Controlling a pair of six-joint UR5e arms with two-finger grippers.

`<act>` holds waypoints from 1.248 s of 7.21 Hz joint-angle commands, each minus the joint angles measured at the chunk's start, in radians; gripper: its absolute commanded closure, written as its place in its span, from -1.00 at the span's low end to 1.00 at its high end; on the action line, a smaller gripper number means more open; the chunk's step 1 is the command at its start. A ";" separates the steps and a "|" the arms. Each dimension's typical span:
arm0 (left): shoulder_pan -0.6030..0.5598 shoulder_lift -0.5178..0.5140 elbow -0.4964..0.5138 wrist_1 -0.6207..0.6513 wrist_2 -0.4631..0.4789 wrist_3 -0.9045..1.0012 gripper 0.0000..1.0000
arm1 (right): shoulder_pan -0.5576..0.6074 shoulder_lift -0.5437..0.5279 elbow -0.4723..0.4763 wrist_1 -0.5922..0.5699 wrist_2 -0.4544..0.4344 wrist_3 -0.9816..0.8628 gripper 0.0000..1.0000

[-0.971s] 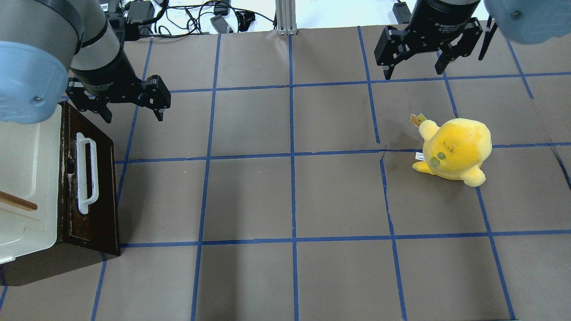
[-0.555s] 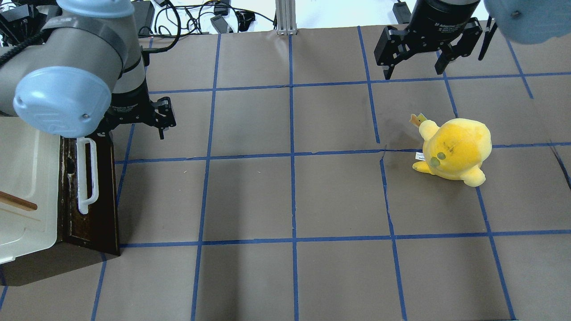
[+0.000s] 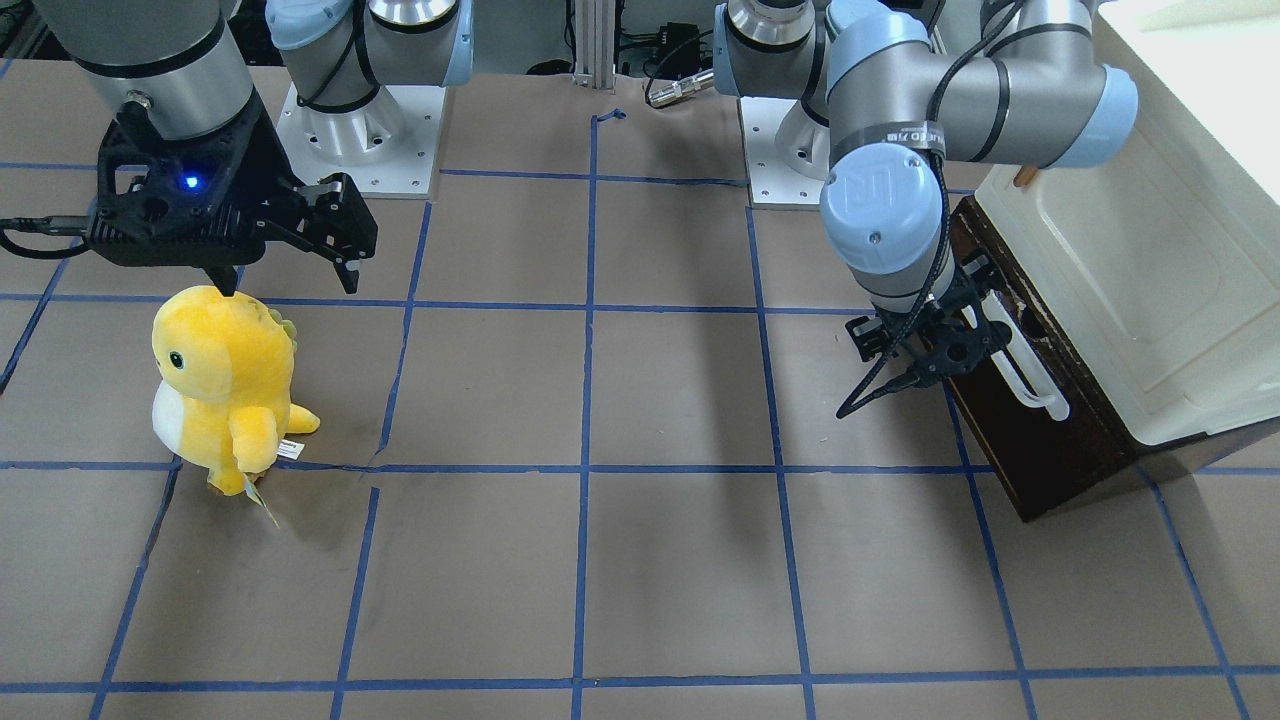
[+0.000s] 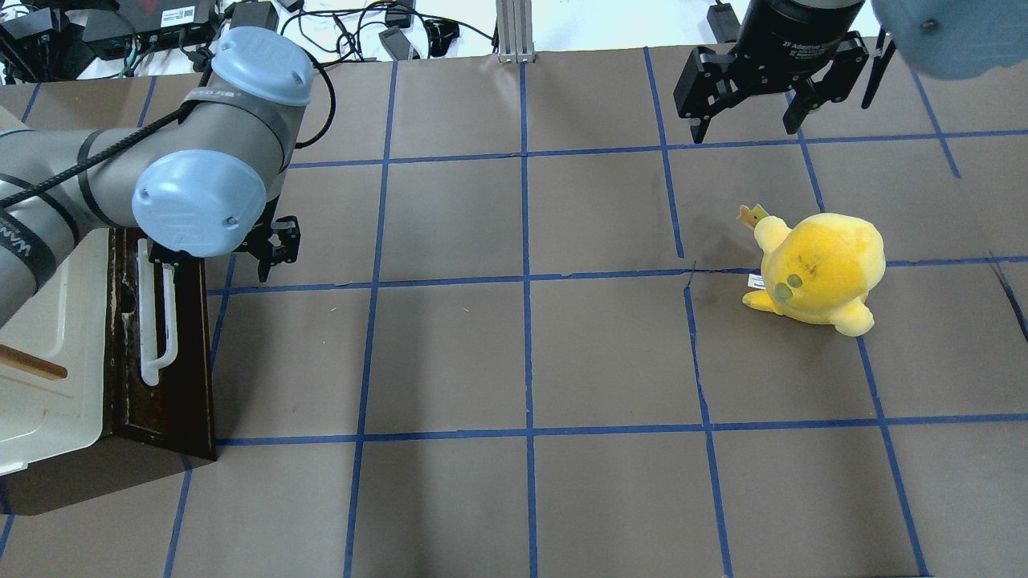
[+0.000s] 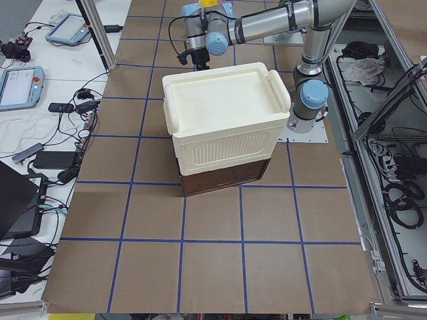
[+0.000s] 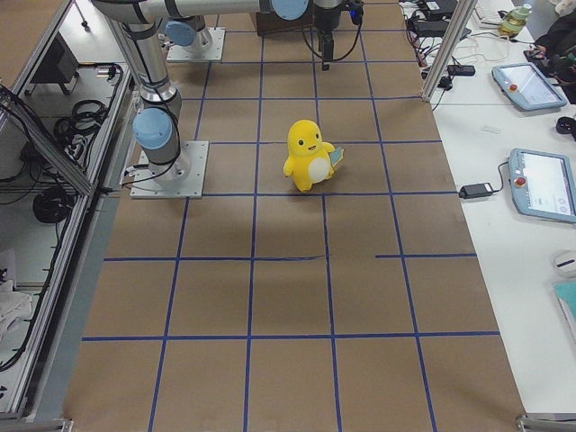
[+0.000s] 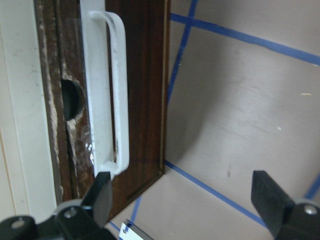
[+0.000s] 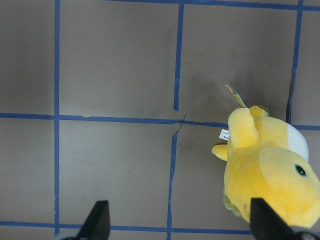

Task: Pull drawer sideways
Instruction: 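Move the left gripper down to the white handle on the wooden drawer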

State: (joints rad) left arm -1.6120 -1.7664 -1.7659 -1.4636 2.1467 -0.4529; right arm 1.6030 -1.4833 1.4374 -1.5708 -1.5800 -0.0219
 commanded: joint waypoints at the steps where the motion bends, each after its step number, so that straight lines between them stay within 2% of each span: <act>1: 0.009 -0.088 0.015 0.031 0.060 -0.007 -1.00 | 0.000 0.000 0.000 0.000 0.000 0.000 -1.00; 2: 0.011 -0.117 0.016 0.045 0.135 0.005 -1.00 | 0.000 0.000 0.000 0.000 -0.001 0.000 -1.00; 3: 0.012 -0.125 0.016 0.046 0.137 -0.016 -1.00 | 0.000 0.000 0.000 0.000 -0.001 0.000 -1.00; 5: 0.071 -0.131 0.016 0.046 0.125 -0.016 -0.81 | 0.000 0.000 0.000 0.000 0.000 0.000 -1.00; 8: 0.084 -0.136 0.002 0.046 0.124 -0.021 -0.80 | 0.000 0.000 0.000 0.000 -0.001 0.000 -1.00; 9: 0.084 -0.136 0.003 0.046 0.124 -0.023 -0.65 | 0.000 0.000 0.000 0.000 0.000 0.000 -1.00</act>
State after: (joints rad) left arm -1.5292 -1.9017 -1.7607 -1.4174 2.2705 -0.4735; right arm 1.6030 -1.4834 1.4374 -1.5708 -1.5807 -0.0217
